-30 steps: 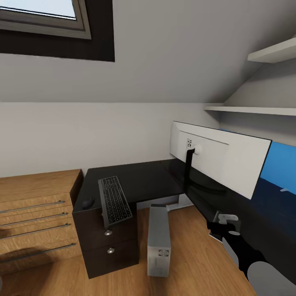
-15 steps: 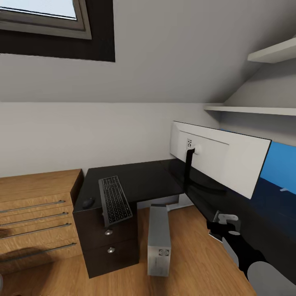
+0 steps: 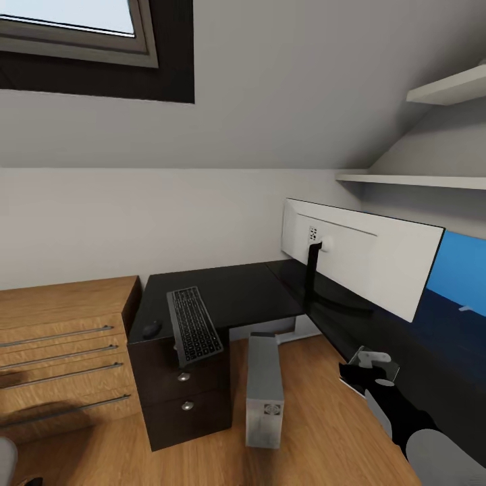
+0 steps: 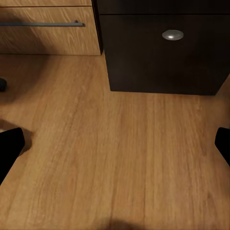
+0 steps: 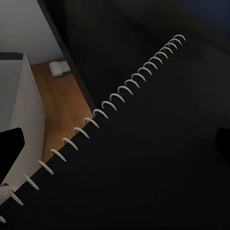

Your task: In the bedroom, organize the workspace by keeping the computer under the desk, ensuring the monitor is on the desk, placing the keyboard on the desk next to the monitor, placing the mouse on the desk next to the keyboard, moving the folder from the swivel chair onto the desk next to the mouse, stacking the notebook on top of the folder with the pen on top of the notebook, and positioning the swivel chair next to the desk.

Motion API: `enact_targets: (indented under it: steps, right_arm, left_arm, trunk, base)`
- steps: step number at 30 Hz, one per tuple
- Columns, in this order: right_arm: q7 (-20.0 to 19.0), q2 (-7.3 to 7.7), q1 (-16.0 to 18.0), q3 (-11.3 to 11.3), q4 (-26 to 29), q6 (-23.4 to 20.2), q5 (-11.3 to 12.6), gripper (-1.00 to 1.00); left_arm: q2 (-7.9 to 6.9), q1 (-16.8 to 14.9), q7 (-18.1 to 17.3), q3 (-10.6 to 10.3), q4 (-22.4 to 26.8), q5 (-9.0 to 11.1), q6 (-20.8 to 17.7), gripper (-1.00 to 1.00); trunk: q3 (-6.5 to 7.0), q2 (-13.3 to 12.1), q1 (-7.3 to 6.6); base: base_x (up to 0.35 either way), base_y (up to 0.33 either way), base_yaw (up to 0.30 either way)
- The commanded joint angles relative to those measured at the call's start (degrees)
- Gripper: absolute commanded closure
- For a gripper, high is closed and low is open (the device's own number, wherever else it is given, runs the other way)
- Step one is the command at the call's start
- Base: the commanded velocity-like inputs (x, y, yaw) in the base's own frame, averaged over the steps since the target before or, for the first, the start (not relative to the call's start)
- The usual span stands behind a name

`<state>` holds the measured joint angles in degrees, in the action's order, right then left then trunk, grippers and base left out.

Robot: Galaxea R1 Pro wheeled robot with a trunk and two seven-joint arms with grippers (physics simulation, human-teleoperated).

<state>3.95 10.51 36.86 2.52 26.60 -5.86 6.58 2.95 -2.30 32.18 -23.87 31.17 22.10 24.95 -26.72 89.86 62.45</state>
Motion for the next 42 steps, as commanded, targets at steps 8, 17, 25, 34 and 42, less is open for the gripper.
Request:
enact_targets:
  steps: [8, 17, 25, 34, 42]
  right_arm:
    - [0.3, 0.04, 0.0, 0.1, -0.5, -0.3, 0.9, -1.00]
    - [0.2, 0.07, 0.0, 0.1, -0.4, -0.3, 0.9, -1.00]
    - [0.2, 0.17, 0.0, 0.0, -0.1, -0.1, 0.9, -1.00]
    - [0.3, 0.21, 0.0, 0.0, 0.0, 0.0, 1.0, -1.00]
    - [0.3, 0.22, 0.0, 0.0, 0.5, -0.1, 1.0, -1.00]
  left_arm:
    - [-0.05, -0.1, 0.3, -0.5, 0.0, 0.6, 0.3, -1.00]
    - [0.07, -0.1, 0.2, -0.8, -0.1, 0.6, 0.3, -1.00]
    - [0.04, -0.1, 0.3, -0.9, -0.1, 0.6, 0.2, -1.00]
    - [0.12, -0.1, 0.4, -1.0, -0.1, 0.6, 0.2, -1.00]
    - [0.12, -0.1, 0.4, -1.0, -0.2, 0.6, 0.2, -1.00]
  trunk:
    - [-0.08, 0.0, 0.00]
    - [0.64, -1.6, -0.88]
    - [2.08, -4.8, -2.63]
    - [3.69, -8.4, -4.61]
    - [5.13, -11.6, -6.37]
  base:
    - [-0.001, 0.001, 0.000]
    - [0.000, 0.000, 0.000]
    - [0.000, 0.000, 0.000]
    - [0.000, 0.000, 0.000]
    - [0.000, 0.000, 0.000]
